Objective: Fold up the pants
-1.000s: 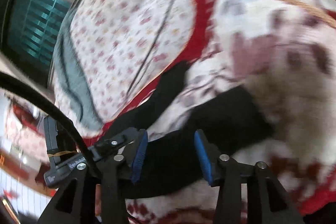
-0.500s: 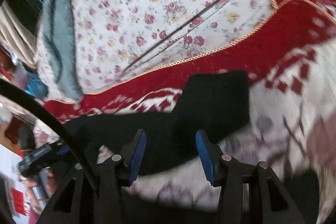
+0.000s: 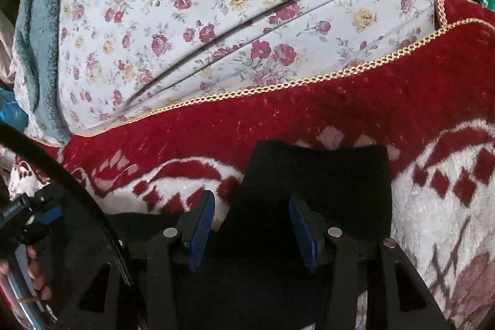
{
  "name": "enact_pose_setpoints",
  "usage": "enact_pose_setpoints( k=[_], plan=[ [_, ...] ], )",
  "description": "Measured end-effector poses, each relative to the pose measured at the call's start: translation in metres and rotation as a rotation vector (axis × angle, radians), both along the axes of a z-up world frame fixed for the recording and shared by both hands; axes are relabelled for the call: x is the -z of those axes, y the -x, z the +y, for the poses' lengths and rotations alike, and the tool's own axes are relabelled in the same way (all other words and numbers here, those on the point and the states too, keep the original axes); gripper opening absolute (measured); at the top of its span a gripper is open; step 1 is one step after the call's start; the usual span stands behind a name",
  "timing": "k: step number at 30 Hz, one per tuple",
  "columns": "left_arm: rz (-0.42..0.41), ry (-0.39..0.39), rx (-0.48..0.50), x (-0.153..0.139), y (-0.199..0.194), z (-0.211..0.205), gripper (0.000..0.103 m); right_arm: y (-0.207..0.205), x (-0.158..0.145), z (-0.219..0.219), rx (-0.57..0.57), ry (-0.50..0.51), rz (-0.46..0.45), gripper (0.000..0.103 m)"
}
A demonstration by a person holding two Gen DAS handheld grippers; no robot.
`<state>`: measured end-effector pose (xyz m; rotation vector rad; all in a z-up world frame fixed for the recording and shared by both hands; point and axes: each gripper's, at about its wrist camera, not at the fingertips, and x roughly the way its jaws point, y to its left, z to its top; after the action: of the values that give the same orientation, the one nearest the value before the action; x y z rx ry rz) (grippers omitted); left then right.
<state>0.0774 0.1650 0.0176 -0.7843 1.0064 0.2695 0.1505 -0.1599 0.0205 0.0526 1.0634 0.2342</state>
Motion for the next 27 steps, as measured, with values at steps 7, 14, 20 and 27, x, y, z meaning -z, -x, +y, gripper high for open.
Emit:
enact_pose_setpoints(
  k=[7, 14, 20, 27],
  plan=[
    [0.077, -0.122, 0.013, 0.004, -0.024, -0.014, 0.054, -0.018, 0.011, 0.016, -0.038, 0.136, -0.022, 0.053],
    [0.099, -0.227, 0.058, 0.010, -0.029, -0.019, 0.015, -0.016, 0.000, -0.017, -0.047, -0.007, -0.045, 0.007],
    [0.009, -0.083, 0.050, -0.001, -0.002, 0.003, 0.005, 0.021, -0.038, -0.059, -0.028, -0.218, -0.108, 0.005],
    [-0.087, -0.085, 0.066, -0.034, 0.035, -0.006, 0.005, 0.072, -0.075, -0.086, -0.001, -0.391, -0.201, 0.005]
  ],
)
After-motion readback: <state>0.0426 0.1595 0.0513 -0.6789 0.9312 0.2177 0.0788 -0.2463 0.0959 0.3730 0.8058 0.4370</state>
